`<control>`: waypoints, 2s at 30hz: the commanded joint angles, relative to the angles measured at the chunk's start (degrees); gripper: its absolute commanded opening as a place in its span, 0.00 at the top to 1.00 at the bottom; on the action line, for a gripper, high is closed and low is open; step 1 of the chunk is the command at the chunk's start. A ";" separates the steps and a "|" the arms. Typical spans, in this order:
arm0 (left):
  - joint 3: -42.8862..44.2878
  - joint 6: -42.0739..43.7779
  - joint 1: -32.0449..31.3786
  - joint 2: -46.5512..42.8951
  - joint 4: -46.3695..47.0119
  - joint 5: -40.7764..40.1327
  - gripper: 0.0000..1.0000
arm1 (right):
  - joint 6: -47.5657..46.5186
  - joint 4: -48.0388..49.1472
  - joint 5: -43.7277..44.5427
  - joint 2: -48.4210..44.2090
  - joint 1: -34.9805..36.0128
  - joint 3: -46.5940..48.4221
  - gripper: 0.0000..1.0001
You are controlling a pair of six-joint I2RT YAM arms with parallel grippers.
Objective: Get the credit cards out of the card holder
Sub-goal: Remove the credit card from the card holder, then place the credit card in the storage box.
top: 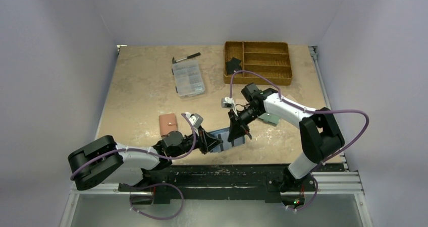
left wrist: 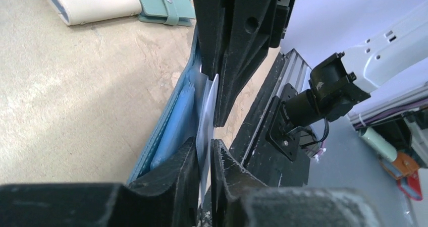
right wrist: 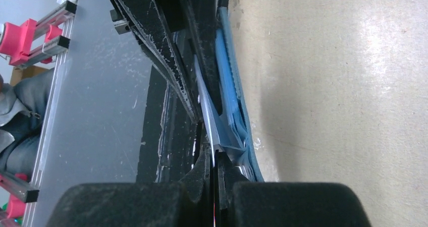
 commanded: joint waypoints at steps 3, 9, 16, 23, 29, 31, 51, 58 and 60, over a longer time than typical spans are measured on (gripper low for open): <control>-2.22 -4.38 0.23 -2.06 4.20 -2.79 0.72 | -1.23 -0.72 4.20 1.69 0.15 3.56 1.00; -4.39 -6.11 0.84 -2.70 3.77 -4.15 0.86 | -1.42 -1.33 6.01 3.14 0.13 4.33 1.00; -7.10 -6.82 1.78 -4.85 0.67 -7.09 1.00 | -2.19 -1.81 9.99 1.46 -0.12 4.48 1.00; -6.93 -7.69 1.98 -5.91 -6.03 -10.08 1.00 | -11.70 -10.41 5.07 -4.69 -4.66 7.08 1.00; -5.38 -7.88 2.23 -5.98 -11.31 -9.55 1.00 | -7.14 -7.50 11.55 -10.19 -11.29 12.94 1.00; -5.32 -8.17 2.23 -6.08 -12.05 -9.07 1.00 | -3.67 -4.75 19.43 -11.29 -12.57 17.41 1.00; -0.56 -8.97 3.80 -0.13 -12.12 -3.64 1.00 | 2.12 13.69 74.79 13.06 -15.02 41.44 1.00; -0.18 -8.77 5.47 0.49 -12.46 -1.78 1.00 | 0.86 13.08 76.84 19.22 -15.56 42.85 1.00; -0.18 -8.60 5.85 0.66 -12.47 -1.38 1.00 | 0.21 13.73 77.70 20.36 -15.66 42.16 1.00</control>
